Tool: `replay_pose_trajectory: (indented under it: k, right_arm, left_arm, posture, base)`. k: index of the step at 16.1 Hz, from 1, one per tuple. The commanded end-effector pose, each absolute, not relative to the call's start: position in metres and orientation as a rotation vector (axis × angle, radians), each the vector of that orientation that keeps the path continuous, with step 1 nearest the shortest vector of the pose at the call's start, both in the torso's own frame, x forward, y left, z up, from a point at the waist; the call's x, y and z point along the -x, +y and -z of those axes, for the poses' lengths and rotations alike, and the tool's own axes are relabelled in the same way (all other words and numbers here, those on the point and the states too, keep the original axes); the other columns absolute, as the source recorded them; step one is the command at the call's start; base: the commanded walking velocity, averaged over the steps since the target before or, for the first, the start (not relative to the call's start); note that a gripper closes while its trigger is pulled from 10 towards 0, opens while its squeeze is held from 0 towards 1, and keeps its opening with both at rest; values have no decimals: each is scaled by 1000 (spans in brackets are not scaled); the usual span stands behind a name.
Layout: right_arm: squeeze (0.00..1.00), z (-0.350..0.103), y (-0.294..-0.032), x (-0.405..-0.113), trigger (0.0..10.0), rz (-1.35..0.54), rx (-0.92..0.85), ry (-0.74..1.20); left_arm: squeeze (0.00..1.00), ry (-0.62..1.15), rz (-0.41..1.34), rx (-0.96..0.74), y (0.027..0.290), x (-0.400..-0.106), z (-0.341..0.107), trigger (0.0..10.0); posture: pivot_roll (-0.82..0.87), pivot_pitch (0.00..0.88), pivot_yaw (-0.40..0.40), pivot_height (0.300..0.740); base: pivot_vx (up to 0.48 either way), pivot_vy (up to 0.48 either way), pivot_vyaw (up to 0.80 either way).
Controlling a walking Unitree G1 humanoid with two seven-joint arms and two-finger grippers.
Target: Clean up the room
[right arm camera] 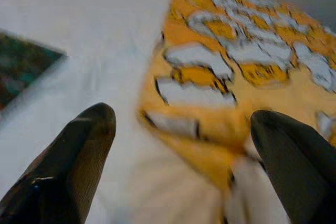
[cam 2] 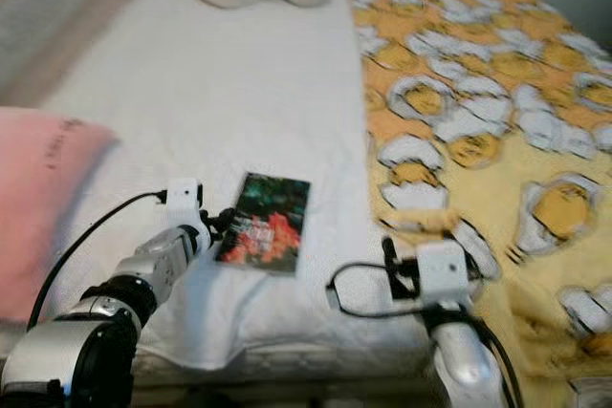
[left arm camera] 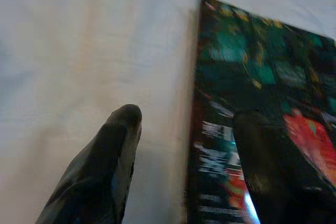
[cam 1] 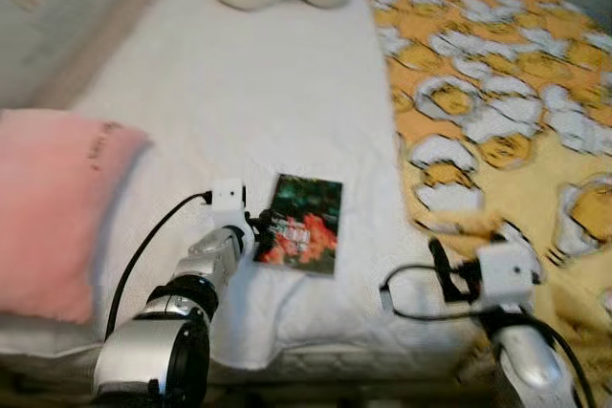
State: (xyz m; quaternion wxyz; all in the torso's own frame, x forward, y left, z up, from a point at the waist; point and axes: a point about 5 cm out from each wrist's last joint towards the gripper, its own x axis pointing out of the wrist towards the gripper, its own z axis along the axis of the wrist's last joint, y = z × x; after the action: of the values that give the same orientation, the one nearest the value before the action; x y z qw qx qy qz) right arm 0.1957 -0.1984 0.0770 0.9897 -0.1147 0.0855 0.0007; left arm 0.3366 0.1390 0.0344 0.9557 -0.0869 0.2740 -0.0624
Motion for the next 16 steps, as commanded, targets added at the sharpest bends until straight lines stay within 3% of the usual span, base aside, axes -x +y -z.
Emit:
replay_pose_trajectory:
  k: [1, 7, 8, 11, 13, 16]
  right_arm:
    - [0, -86, -199, -193, 10000, -13, 240, 165]
    - [0, -92, -201, -184, 10000, -31, 263, 208]
    - [0, -93, -202, -185, 10000, -30, 266, 214]
    - [0, -92, -205, -187, 10000, -28, 270, 223]
    - [0, -90, -205, -191, 10000, -17, 251, 233]
    - [0, -89, -201, -202, 10000, -21, 234, 219]
  left_arm:
    - [0, 576, 132, 157, 137, -333, -30, 10000]
    - [0, 628, 53, 148, 147, -317, -10, 10000]
    - [0, 629, 65, 153, 145, -316, -10, 0]
    - [0, 625, 85, 198, 141, -315, -8, 0]
    - [0, 638, 43, 389, 143, -313, -6, 0]
    - [0, 641, 88, 324, 142, -312, -6, 0]
  posture:
    - [-396, 188, -45, 735]
    - [-409, 214, -77, 735]
    - [-411, 206, -77, 735]
    - [-407, 194, -76, 735]
    - [-395, 168, -76, 735]
    - [-360, 134, -65, 735]
  base:
    - [0, 0, 0]
    - [0, 0, 0]
    - [0, 0, 0]
    - [0, 0, 0]
    - [0, 0, 0]
    - [0, 0, 0]
